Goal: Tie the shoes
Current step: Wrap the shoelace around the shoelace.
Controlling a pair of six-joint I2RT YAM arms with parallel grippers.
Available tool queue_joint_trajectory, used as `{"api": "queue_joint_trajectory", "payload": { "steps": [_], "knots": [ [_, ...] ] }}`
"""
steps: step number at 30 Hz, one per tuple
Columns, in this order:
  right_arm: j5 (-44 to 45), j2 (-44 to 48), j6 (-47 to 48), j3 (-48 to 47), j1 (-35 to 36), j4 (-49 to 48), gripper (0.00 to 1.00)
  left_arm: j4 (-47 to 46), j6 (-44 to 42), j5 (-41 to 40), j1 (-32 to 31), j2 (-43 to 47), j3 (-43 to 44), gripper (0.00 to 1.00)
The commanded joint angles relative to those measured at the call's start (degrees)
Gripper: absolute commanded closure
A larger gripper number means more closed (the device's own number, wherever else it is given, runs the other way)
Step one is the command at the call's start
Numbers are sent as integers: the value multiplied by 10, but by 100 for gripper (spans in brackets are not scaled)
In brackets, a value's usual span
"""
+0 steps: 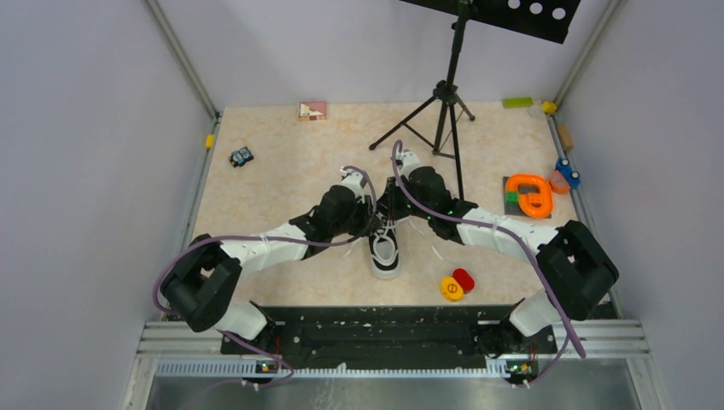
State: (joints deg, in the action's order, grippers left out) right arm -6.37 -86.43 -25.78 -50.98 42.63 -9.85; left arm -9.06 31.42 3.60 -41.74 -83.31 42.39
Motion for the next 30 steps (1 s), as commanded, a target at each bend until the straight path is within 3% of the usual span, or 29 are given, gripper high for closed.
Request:
{"api": "queue_joint_trajectory", "payload": {
  "steps": [1, 3, 8, 11, 12, 15, 16, 18, 19, 26, 27, 30],
  "knots": [
    [-4, 8, -1, -8, 7, -22, 100, -32, 0, 5, -3, -5, 20, 75],
    [-5, 9, 0, -9, 7, -21, 100, -32, 0, 3, -3, -5, 19, 77],
    [-5, 10, 0, -8, 7, -19, 100, -32, 1, -3, -3, -2, 18, 100],
    [-6, 12, -4, -11, 7, -11, 100, -36, 1, 4, -3, -4, 18, 100],
    [-3, 13, -6, -15, 7, -3, 95, -37, 0, 8, -3, -6, 17, 100],
    [39, 31, -15, -23, 7, 29, 66, -54, -4, 25, -3, -5, 11, 100],
    [57, 42, -18, -20, 7, 35, 53, -59, -4, 31, -3, -4, 10, 100],
    [113, 71, -21, -12, 7, 46, 16, -65, -8, 42, -3, -6, 10, 100],
    [133, 86, -22, -10, 7, 54, 11, -69, -11, 49, -3, -9, 11, 100],
    [286, 203, -45, -6, -10, 199, 6, -73, -26, 80, -3, -25, 26, 100],
    [282, 221, -52, -1, -19, 224, 7, -74, -29, 82, -3, -24, 25, 100],
    [177, 242, -61, 20, -56, 230, 24, -71, -48, 84, -2, -19, 22, 100]
  ]
}}
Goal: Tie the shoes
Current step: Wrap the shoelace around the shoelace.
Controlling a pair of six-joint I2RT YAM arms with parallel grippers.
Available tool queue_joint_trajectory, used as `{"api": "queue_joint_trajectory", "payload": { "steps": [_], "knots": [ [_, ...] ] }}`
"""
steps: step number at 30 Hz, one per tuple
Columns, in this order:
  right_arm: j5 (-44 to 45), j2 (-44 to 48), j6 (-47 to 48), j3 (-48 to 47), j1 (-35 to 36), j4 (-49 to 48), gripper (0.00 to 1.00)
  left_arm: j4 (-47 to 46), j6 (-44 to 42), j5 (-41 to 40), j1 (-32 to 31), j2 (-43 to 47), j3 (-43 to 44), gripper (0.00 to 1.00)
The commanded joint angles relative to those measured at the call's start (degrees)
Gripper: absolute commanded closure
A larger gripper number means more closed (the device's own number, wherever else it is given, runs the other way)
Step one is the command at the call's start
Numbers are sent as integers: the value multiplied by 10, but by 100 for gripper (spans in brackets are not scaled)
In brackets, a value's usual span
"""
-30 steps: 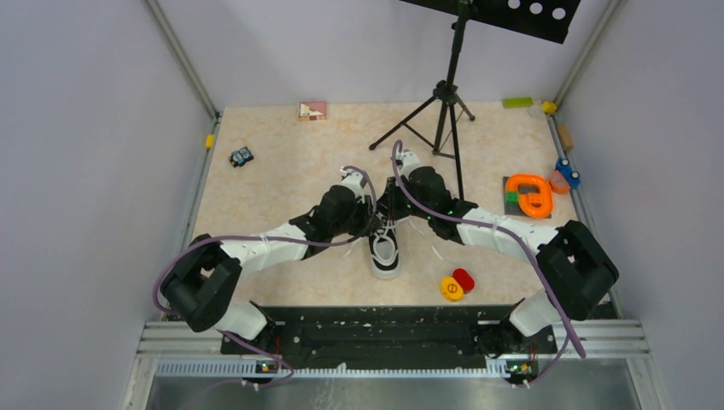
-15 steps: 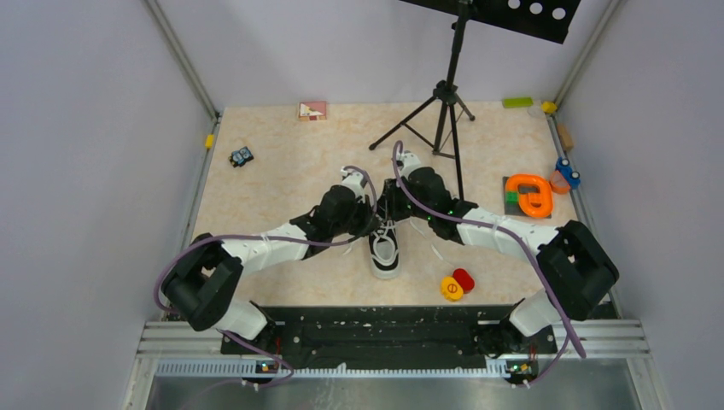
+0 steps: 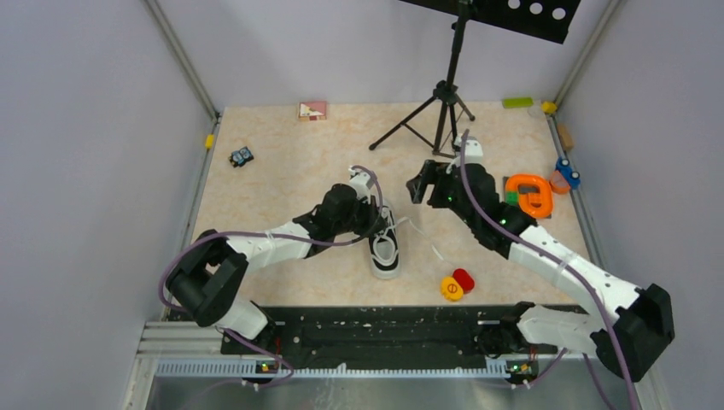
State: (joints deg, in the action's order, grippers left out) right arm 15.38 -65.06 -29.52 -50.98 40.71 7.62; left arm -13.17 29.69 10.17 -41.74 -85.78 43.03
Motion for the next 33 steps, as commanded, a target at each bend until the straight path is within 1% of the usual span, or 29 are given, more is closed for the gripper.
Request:
{"api": "queue_joint_trajectory", "payload": {
  "steps": [1, 2, 4, 7, 11, 15, 19, 27, 30, 33],
  "knots": [
    [-90, 26, -24, 25, -45, 46, 25, -30, -38, 20, -2, 7, 13, 100],
    [-123, 17, -27, 25, -46, 39, 25, -27, -44, 21, -2, 8, 13, 100],
    [-180, -12, -31, 17, -47, 31, 19, -27, -54, 24, -2, 9, 12, 100],
    [-237, -63, -36, 2, -47, 16, 14, -26, -61, 28, -2, 6, 11, 100],
    [-301, -111, -62, 4, -48, -45, 13, -24, -62, 31, -2, 4, 9, 100],
    [-315, -151, -86, 2, -49, -80, 13, -23, -61, 32, -2, 1, 10, 100],
    [-316, -171, -114, 14, -55, -122, 14, -23, -59, 32, -2, 2, 10, 100],
    [-328, -214, -166, 30, -68, -173, 23, -20, -63, 34, -1, 3, 11, 100],
    [-341, -217, -193, 50, -77, -215, 24, -20, -64, 33, -1, 3, 10, 100],
    [-348, -224, -194, 49, -78, -222, 29, -20, -64, 33, -2, 4, 10, 100]
  ]
}}
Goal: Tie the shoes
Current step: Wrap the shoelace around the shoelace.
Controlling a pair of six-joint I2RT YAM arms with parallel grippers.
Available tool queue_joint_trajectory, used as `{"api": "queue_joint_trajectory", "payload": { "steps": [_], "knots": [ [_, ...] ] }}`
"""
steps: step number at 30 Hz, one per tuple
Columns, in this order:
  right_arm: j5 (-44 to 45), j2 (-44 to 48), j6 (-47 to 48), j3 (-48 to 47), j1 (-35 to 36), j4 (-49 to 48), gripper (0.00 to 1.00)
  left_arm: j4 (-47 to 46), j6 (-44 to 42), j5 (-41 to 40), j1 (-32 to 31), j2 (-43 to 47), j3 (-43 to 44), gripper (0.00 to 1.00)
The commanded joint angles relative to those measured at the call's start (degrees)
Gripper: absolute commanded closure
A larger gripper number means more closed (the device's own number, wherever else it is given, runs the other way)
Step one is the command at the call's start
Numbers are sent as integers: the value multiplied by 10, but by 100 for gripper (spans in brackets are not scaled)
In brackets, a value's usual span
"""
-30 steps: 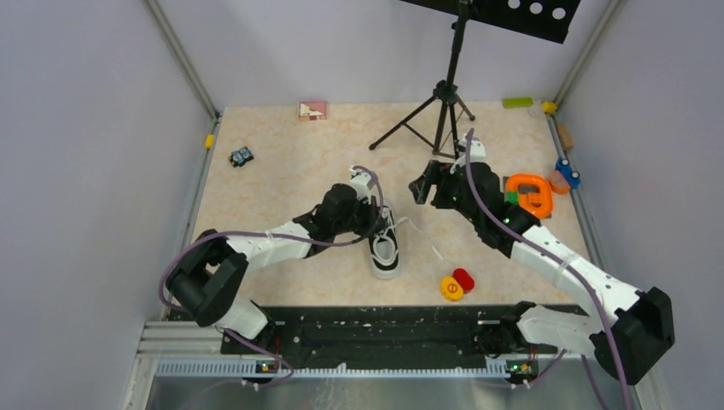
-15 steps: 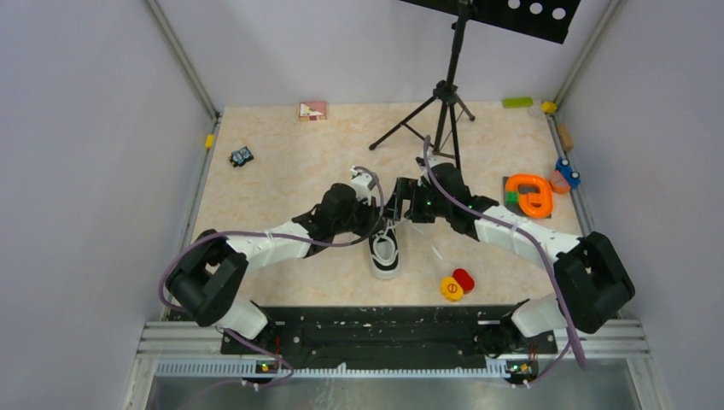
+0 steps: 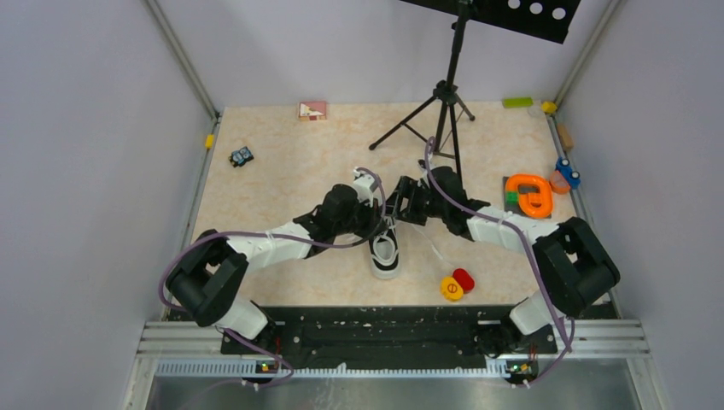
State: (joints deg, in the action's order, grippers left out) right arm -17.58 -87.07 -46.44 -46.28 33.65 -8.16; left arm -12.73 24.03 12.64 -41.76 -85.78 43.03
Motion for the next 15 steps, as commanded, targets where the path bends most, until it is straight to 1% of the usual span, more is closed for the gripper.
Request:
{"api": "queue_joint_trajectory", "payload": {
  "steps": [1, 3, 5, 8, 11, 14, 15],
  "knots": [
    [-21, -6, -24, 2, -8, -66, 33, -23, -8, 7, -1, 5, 10, 100],
    [-23, -9, -21, 1, -8, -65, 38, -21, -10, 1, -1, 6, 9, 100],
    [-24, -9, -18, 1, -8, -63, 40, -21, -13, -1, -1, 8, 8, 100],
    [-25, -9, -12, -2, -8, -60, 50, -18, -14, 0, -1, 9, 7, 100],
    [-24, -11, -10, -1, -8, -60, 64, -12, -13, 4, -1, 11, 9, 100],
    [-25, -12, -10, -2, -8, -61, 82, -8, -11, 3, -1, 12, 8, 100],
    [-25, -13, -9, -3, -8, -61, 91, -4, -10, 0, -1, 13, 10, 100]
  ]
}}
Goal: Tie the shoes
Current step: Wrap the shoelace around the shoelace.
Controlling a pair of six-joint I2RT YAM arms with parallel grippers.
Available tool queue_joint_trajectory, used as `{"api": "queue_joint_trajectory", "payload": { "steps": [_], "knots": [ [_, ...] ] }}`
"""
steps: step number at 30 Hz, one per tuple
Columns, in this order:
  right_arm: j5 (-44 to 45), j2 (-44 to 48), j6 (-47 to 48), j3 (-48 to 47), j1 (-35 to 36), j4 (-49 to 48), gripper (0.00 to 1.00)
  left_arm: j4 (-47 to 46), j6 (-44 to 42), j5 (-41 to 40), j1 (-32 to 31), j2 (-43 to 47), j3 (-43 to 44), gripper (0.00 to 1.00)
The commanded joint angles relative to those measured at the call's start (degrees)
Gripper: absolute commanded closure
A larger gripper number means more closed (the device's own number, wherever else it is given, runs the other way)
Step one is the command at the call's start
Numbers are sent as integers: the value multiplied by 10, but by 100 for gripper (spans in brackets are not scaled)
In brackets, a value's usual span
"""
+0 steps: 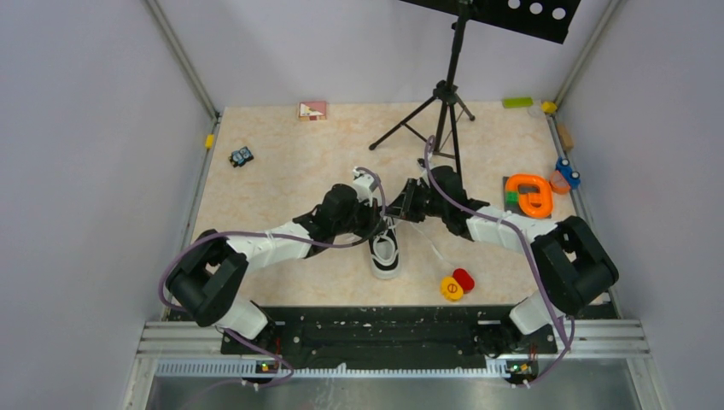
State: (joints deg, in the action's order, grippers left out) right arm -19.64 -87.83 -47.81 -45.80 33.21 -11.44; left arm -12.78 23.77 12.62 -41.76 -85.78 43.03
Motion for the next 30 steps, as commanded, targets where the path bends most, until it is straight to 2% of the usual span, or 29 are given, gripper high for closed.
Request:
{"api": "queue_joint_trajectory", "payload": {
  "steps": [1, 3, 7, 8, 10, 18, 20, 25, 30],
  "knots": [
    [-6, -7, 5, -10, -3, -24, 100, 3, -5, -5, -1, 14, 12, 100],
    [-8, -11, 5, -18, -3, -13, 100, 21, 0, -11, -1, 14, 20, 100],
    [-12, -16, 5, -25, -3, -10, 100, 17, 8, -21, -1, 23, 9, 64],
    [-11, -15, 7, -26, -4, -8, 100, 16, 9, -30, -1, 27, 7, 57],
    [-9, -13, 7, -26, -3, -7, 100, 17, 9, -39, -1, 36, 2, 50],
    [-12, -14, 3, -24, -3, -13, 100, 29, 22, -75, 2, 64, -8, 36],
    [-11, -12, 3, -24, -3, -12, 100, 29, 20, -71, 4, 62, -9, 37],
    [-9, -5, 2, -21, -3, -11, 100, 25, 4, -57, 6, 53, -8, 48],
    [-9, -2, -1, -20, -3, -11, 100, 37, -37, -43, 6, 47, 0, 40]
  ]
}}
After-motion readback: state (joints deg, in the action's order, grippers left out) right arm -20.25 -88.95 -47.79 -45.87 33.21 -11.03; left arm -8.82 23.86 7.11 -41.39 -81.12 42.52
